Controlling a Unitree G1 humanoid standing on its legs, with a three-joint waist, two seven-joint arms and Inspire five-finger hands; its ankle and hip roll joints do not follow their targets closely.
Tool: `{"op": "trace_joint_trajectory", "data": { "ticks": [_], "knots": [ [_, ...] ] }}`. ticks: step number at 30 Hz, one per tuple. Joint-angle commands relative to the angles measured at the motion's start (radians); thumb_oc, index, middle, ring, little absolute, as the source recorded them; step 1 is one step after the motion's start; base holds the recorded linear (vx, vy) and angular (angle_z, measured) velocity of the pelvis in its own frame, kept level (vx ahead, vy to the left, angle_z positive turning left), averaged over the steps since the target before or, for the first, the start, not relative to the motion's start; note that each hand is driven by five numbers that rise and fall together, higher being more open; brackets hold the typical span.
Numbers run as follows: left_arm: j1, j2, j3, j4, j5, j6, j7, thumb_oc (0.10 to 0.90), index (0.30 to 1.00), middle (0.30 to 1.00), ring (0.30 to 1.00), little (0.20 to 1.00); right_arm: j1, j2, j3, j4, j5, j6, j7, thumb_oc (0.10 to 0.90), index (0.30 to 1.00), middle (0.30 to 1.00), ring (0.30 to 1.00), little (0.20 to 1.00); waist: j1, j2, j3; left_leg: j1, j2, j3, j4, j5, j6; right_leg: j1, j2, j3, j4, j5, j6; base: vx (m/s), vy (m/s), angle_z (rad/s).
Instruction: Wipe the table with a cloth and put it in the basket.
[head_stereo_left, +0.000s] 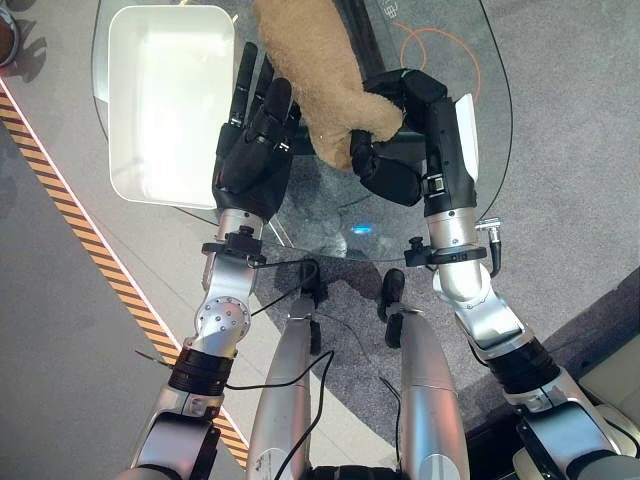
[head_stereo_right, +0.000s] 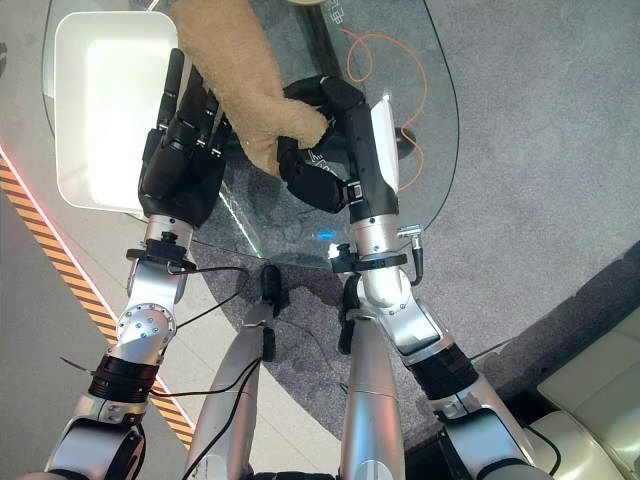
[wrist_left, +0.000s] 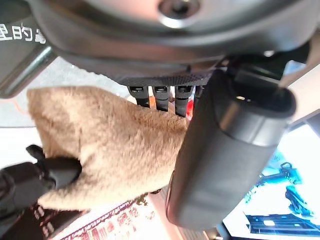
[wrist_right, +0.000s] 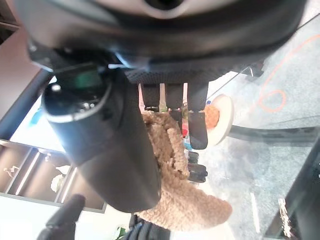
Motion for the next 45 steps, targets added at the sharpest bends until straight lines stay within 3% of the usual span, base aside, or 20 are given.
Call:
{"op": "trace_joint_trajectory", "data": {
  "ticks": [1, 17, 41, 43, 44, 45],
  "knots": [
    [-0.108, -0.003, 0.008, -0.167, 0.005, -0.032, -0.114, 0.8, 0.9, 0.9, 0.9, 0.9, -0.151, 0.024, 0.011, -0.211, 0.01, -0.102, 0.008, 0.1, 0.3, 0.3, 0.3, 0.2, 0.0, -0.015, -0.03, 0.05, -0.064, 0.073, 0.034, -0.111, 0.048, 0.056, 0.062, -0.02, -0.106, 0.023, 0.02, 0.0, 0.0, 0.0],
    [-0.112, -0.003, 0.006, -0.174, 0.001, -0.029, -0.16, 0.8, 0.9, 0.9, 0.9, 0.9, -0.151, 0.001, 0.036, -0.173, 0.019, -0.056, 0.102, 0.1, 0.3, 0.3, 0.3, 0.2, 0.003, -0.017, -0.03, 0.043, -0.067, 0.066, 0.039, -0.113, 0.049, 0.046, 0.06, -0.022, -0.098, 0.021, 0.021, 0.0, 0.0, 0.0],
    [-0.122, 0.006, -0.003, -0.162, 0.034, -0.029, -0.131, 0.8, 0.9, 0.9, 0.9, 0.9, -0.184, -0.041, 0.071, -0.17, -0.003, -0.031, 0.217, 0.1, 0.3, 0.3, 0.3, 0.2, 0.009, -0.022, -0.03, 0.037, -0.07, 0.057, 0.042, -0.113, 0.048, 0.042, 0.058, -0.028, -0.098, 0.023, 0.025, 0.0, 0.0, 0.0],
    [-0.124, 0.005, -0.005, -0.162, 0.041, -0.03, -0.128, 0.646, 0.768, 0.768, 0.768, 0.746, -0.189, -0.043, 0.074, -0.169, -0.004, -0.031, 0.217, 0.1, 0.3, 0.3, 0.3, 0.2, 0.009, -0.022, -0.03, 0.038, -0.07, 0.057, 0.041, -0.113, 0.047, 0.043, 0.058, -0.028, -0.099, 0.022, 0.025, 0.0, 0.0, 0.0],
    [-0.125, 0.005, -0.006, -0.161, 0.045, -0.032, -0.129, 0.446, 0.596, 0.596, 0.596, 0.546, -0.191, -0.044, 0.074, -0.169, -0.005, -0.032, 0.218, 0.1, 0.3, 0.3, 0.3, 0.2, 0.009, -0.022, -0.03, 0.038, -0.07, 0.057, 0.042, -0.113, 0.047, 0.043, 0.058, -0.029, -0.099, 0.023, 0.026, 0.0, 0.0, 0.0],
    [-0.126, 0.008, -0.006, -0.16, 0.047, -0.041, -0.127, 0.32, 0.488, 0.488, 0.488, 0.42, -0.193, -0.045, 0.074, -0.168, -0.003, -0.031, 0.22, 0.1, 0.3, 0.3, 0.3, 0.2, 0.01, -0.022, -0.03, 0.039, -0.07, 0.057, 0.041, -0.113, 0.047, 0.045, 0.058, -0.03, -0.101, 0.023, 0.026, 0.0, 0.0, 0.0]
  ]
}}
